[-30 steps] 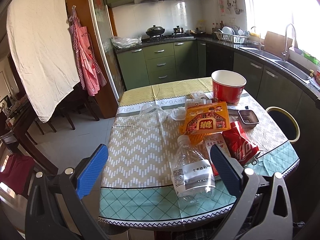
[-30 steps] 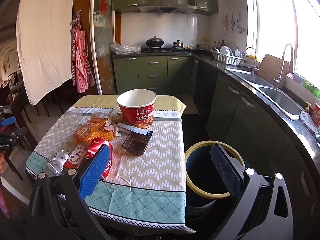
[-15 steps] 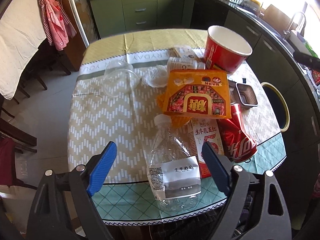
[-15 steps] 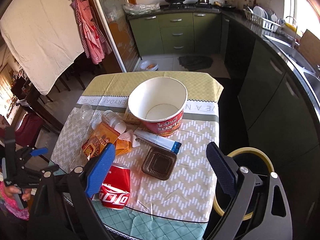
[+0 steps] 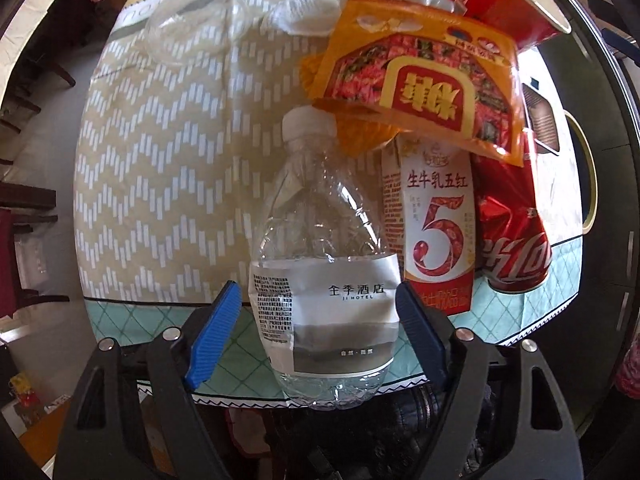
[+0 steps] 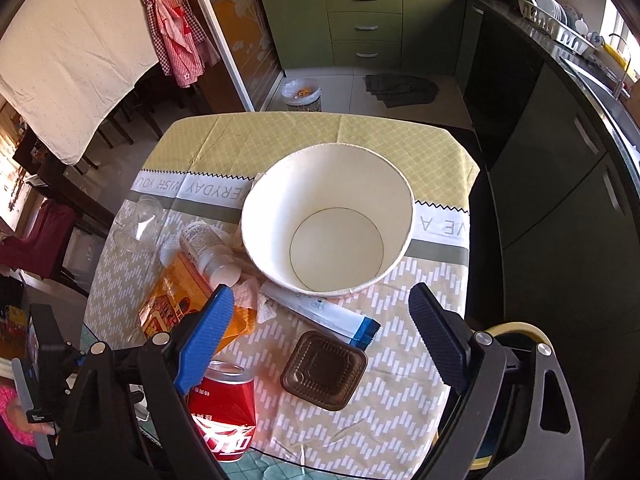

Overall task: Collect trash
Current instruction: 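Grasp the clear water bottle with the left tool while the right tool grasps the paper bucket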

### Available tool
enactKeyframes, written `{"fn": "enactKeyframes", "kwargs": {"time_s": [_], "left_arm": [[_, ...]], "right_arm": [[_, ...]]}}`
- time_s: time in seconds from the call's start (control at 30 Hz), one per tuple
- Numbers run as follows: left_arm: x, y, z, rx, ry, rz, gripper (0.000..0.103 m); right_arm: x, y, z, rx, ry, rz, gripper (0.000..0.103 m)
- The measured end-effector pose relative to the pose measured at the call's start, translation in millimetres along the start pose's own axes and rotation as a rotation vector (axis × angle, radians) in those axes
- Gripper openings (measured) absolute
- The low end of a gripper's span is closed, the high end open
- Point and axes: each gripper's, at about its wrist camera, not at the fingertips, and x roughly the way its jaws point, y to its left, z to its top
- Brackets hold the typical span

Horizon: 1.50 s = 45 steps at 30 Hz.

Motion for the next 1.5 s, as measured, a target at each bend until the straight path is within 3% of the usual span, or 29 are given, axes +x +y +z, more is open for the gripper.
{"fn": "enactKeyframes", "kwargs": {"time_s": [0.3,0.6,0.73,0.9,1.07,1.13,1.2,1.33,1.4,1.47,1.5], "left_arm": [[15,-18,19,-0.001,0.041,0.047,0.079],[30,-33,37,0.015,0.104,-0.022,0.081],[24,-18,42,0.014,0.142,-0.062,0.080],[28,-18,44,0.038,0.143,-0.014,0.090],[36,-18,18,0.066,0.167,0.020,0.085],[36,-22,18,0.071,0.161,0.028,0.085],[39,-29,10,0.088,0.151,0.043,0.084],[32,-46,-13,0.117,0.137,0.058,0.084],[35,-44,-16,0.143,0.129,0.073,0.084],[34,-48,-19,0.166,0.120,0.087,0.083],[32,-49,-21,0.172,0.114,0.092,0.083]], "right_arm": [[22,-14,13,0.015,0.037,0.009,0.088],[39,-22,22,0.017,0.071,0.004,0.088],[45,-22,21,0.012,0.082,0.010,0.088],[58,-27,23,0.026,0.114,-0.003,0.088],[64,-31,39,0.037,0.120,-0.069,0.088],[67,-35,47,0.048,0.119,-0.096,0.082],[73,-41,53,0.070,0.133,-0.110,0.063],[84,-50,60,0.092,0.170,-0.128,0.047],[90,-54,61,0.101,0.183,-0.115,0.023],[92,-57,61,0.105,0.183,-0.133,0.008],[93,-60,61,0.114,0.184,-0.120,0.007]]}}
